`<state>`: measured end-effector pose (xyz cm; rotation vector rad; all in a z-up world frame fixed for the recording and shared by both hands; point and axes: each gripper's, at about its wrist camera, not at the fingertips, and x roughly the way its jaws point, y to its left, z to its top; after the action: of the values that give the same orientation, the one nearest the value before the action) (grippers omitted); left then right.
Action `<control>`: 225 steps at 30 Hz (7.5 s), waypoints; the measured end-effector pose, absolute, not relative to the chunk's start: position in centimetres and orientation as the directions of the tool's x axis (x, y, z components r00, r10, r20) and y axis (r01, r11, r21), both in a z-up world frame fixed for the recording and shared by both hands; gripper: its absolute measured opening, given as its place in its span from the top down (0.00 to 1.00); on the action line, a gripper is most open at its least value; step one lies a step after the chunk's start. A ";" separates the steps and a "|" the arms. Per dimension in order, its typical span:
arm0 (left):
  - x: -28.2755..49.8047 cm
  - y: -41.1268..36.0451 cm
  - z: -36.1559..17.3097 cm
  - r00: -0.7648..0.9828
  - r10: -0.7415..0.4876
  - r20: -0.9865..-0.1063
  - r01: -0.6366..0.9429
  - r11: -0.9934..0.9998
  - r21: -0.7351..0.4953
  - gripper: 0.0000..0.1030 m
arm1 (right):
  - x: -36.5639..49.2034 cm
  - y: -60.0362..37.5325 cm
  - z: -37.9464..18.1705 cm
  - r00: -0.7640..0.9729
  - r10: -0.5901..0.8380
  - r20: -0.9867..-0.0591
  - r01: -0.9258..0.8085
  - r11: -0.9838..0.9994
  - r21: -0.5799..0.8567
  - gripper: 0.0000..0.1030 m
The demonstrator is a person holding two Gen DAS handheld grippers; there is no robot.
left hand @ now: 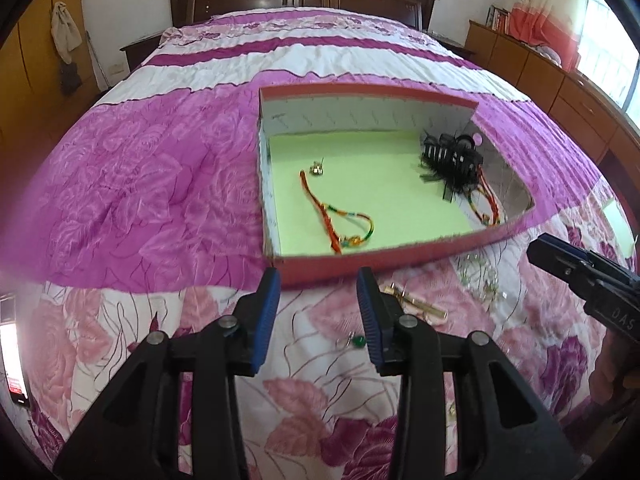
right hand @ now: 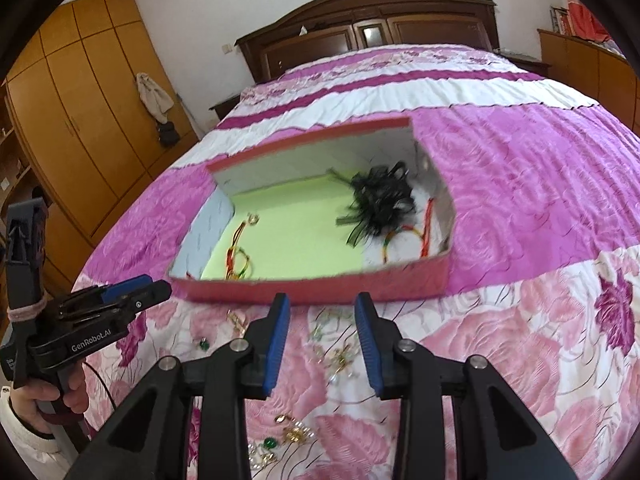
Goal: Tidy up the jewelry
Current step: 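Withdraw both tools from the box toward the remaining jewelry, then grasp the gold flower hair pin with the right tool while the left tool grasps the green earring, then carry the hair pin with the right tool while the left tool lowers the green earring into the box, then open the right tool to drop the hair pin while the left tool releases the earring, then withdraw both tools from the box toward the gold earrings on the bedspread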
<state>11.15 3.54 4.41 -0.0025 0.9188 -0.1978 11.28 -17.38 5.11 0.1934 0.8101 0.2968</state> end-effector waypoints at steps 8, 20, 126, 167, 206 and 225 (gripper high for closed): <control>10.2 3.6 3.0 0.558 -0.169 -0.813 0.191 0.979 -0.072 0.69 | 10.9 -14.5 3.4 0.593 0.360 -0.720 -0.229 0.933 0.277 0.64; 9.9 4.7 1.1 0.520 -0.156 -0.840 0.168 0.983 -0.079 0.68 | 11.3 -10.7 0.6 0.508 0.378 -0.774 -0.289 0.921 0.260 0.65; 18.4 -0.2 2.3 0.611 -0.225 -0.759 0.222 0.969 -0.108 0.98 | 18.3 -18.2 3.4 0.681 0.357 -0.640 -0.173 0.927 0.332 0.80; 10.3 -0.7 5.3 0.581 -0.304 -0.755 0.297 0.943 -0.151 0.70 | 9.9 -20.0 5.3 0.699 0.327 -0.636 -0.147 0.936 0.320 0.54; 3.1 -4.1 0.5 0.408 -0.336 -0.849 0.429 0.891 -0.146 0.69 | 4.4 -22.1 1.8 0.638 0.326 -0.698 -0.093 0.932 0.350 0.53; 3.1 -4.6 -0.3 0.392 -0.370 -0.843 0.460 0.872 -0.169 0.91 | 4.4 -22.1 1.4 0.628 0.335 -0.703 -0.097 0.929 0.356 0.53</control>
<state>3.12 -4.60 -0.31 0.0965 1.0431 -0.5277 4.44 -22.09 1.44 0.2979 0.8600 0.2516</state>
